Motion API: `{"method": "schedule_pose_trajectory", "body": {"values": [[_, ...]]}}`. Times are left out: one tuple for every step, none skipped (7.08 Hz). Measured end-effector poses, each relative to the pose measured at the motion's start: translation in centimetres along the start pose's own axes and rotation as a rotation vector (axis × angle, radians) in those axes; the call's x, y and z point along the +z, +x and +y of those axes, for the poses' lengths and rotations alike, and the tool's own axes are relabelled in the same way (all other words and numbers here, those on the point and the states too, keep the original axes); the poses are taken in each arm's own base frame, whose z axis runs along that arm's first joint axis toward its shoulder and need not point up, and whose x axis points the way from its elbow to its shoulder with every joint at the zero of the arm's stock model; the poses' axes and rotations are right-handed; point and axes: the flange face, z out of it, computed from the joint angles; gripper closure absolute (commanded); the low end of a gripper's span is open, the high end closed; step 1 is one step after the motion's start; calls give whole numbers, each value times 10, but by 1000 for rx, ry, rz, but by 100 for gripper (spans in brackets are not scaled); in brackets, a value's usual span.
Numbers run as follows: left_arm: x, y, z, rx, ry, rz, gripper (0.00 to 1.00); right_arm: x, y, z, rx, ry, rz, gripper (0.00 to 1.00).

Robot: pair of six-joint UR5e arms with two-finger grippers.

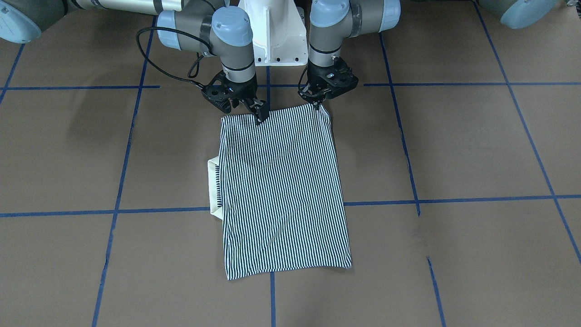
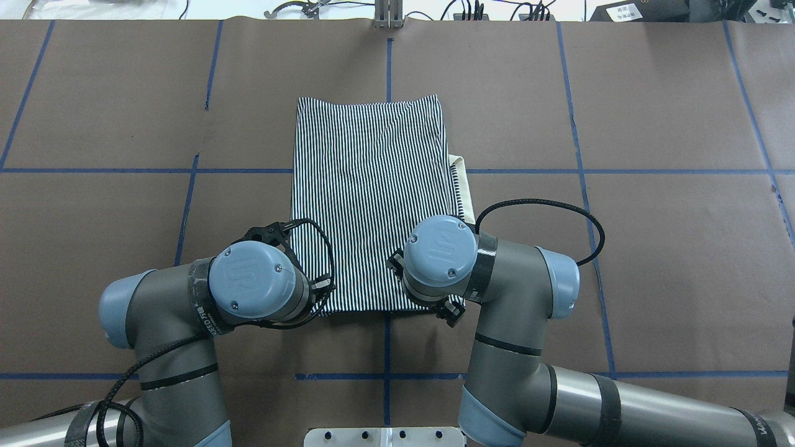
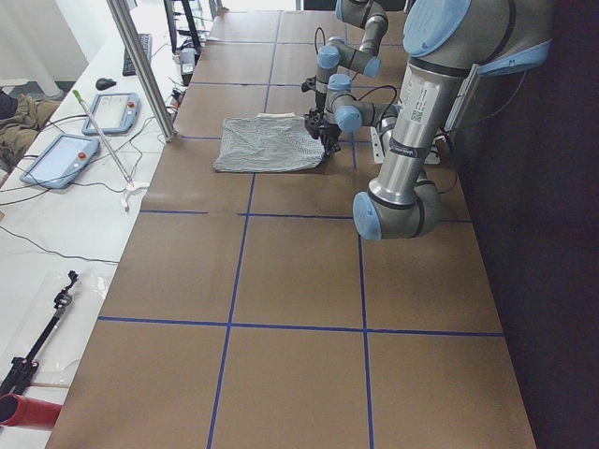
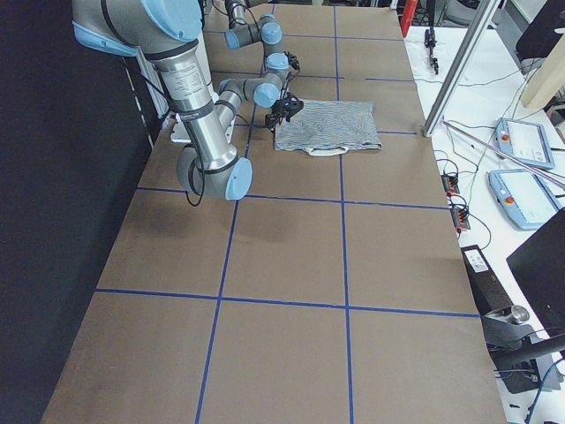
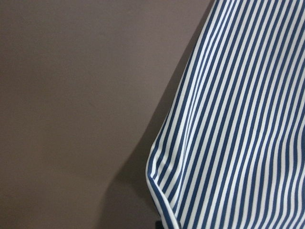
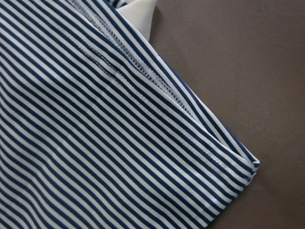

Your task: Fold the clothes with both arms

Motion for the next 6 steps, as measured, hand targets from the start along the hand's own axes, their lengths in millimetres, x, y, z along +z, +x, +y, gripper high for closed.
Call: {"method": "schedule_pose_trajectory", "body": {"values": [[-2,1,0,1,-1,3,100,7,0,-1,17,12,14,0],[-3,2,1,1,-3,6,100,13,1,-4,26,23,26,0],[-4,3,2,2,-5,9,100,18,4,-7,29,29,36,0],[-4,3,2,2,-6,9,100,21,6,-9,31,34,44,0],[-4,3,2,2,-6,9,100,23,7,-11,34,37,47,0],[-4,2,2,1,-6,9,100,23,5,-14,36,41,46,0]]}}
